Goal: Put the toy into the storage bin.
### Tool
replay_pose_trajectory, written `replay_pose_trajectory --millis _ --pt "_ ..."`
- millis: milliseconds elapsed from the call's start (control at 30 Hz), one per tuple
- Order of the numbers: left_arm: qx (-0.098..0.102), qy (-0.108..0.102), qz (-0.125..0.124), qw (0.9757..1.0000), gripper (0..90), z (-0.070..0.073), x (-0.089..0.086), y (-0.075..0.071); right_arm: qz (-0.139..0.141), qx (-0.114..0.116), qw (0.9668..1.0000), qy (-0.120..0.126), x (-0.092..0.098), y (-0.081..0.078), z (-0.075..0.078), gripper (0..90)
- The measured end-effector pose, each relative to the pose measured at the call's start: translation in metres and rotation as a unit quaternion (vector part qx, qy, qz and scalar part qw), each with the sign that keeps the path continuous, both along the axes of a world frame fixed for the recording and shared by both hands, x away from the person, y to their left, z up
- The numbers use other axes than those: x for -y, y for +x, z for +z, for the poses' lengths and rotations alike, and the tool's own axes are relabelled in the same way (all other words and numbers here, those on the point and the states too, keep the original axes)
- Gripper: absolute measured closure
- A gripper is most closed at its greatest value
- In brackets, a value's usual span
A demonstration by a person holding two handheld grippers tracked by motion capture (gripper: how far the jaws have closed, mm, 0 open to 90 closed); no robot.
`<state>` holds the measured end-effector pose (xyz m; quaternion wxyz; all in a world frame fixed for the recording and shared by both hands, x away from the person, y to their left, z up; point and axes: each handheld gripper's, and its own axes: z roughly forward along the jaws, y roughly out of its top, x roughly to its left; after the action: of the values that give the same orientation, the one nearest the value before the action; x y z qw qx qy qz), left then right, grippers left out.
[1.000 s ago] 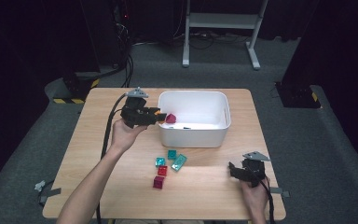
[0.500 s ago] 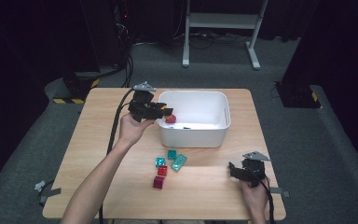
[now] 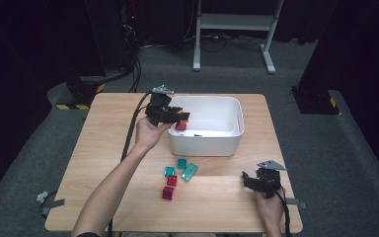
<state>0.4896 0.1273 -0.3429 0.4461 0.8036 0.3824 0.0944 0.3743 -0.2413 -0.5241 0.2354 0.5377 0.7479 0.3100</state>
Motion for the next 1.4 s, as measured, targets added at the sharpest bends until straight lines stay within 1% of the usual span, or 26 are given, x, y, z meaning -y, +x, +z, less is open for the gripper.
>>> replay_pose_trajectory --millis 200,267,367,500,567,767,867,967,1033,1133,1267,1400 --pt "0.004 0.005 0.006 1.0000 57.2 0.000 0.006 0.009 0.000 0.000 1.0000 0.000 0.000 0.000 0.000 19.5" --pt "0.001 0.006 0.007 1.0000 57.2 -0.001 0.008 0.011 0.000 0.000 1.0000 0.000 0.000 0.000 0.000 19.5" --pt "0.002 0.020 0.009 0.9998 57.1 -0.003 0.013 0.015 0.000 0.000 1.0000 0.000 0.000 0.000 0.000 19.5" --pt "0.000 0.033 0.016 0.9993 57.1 -0.007 0.019 0.020 0.000 0.000 1.0000 0.000 0.000 0.000 0.000 19.5" --pt "-0.002 0.036 0.016 0.9992 57.0 -0.008 0.021 0.022 0.000 0.000 1.0000 0.000 0.000 0.000 0.000 19.5" --pt "-0.004 0.038 0.014 0.9992 56.9 -0.011 0.027 0.024 -0.001 -0.001 1.0000 0.001 0.000 0.000 0.000 19.5" --pt "-0.006 0.043 0.012 0.9990 56.6 -0.014 0.031 0.025 -0.001 -0.001 1.0000 0.001 0.000 0.000 0.000 19.5" --pt "-0.009 0.046 0.009 0.9988 54.3 -0.016 0.033 0.025 0.000 0.000 1.0000 0.000 0.000 0.000 0.000 19.5" --pt "-0.010 0.050 0.009 0.9986 49.1 -0.017 0.034 0.025 -0.001 -0.001 1.0000 0.001 0.000 0.000 0.000 19.5" --pt "-0.008 0.047 0.011 0.9988 43.0 -0.017 0.034 0.023 0.000 -0.001 1.0000 0.000 0.000 0.000 0.000 19.4" --pt "0.002 0.043 0.006 0.9991 39.9 -0.011 0.028 0.014 0.000 0.000 1.0000 0.000 0.000 0.000 0.000 19.4" --pt "0.008 0.036 0.004 0.9993 39.4 -0.005 0.019 0.004 0.000 0.000 1.0000 0.000 0.000 0.000 0.000 19.4"
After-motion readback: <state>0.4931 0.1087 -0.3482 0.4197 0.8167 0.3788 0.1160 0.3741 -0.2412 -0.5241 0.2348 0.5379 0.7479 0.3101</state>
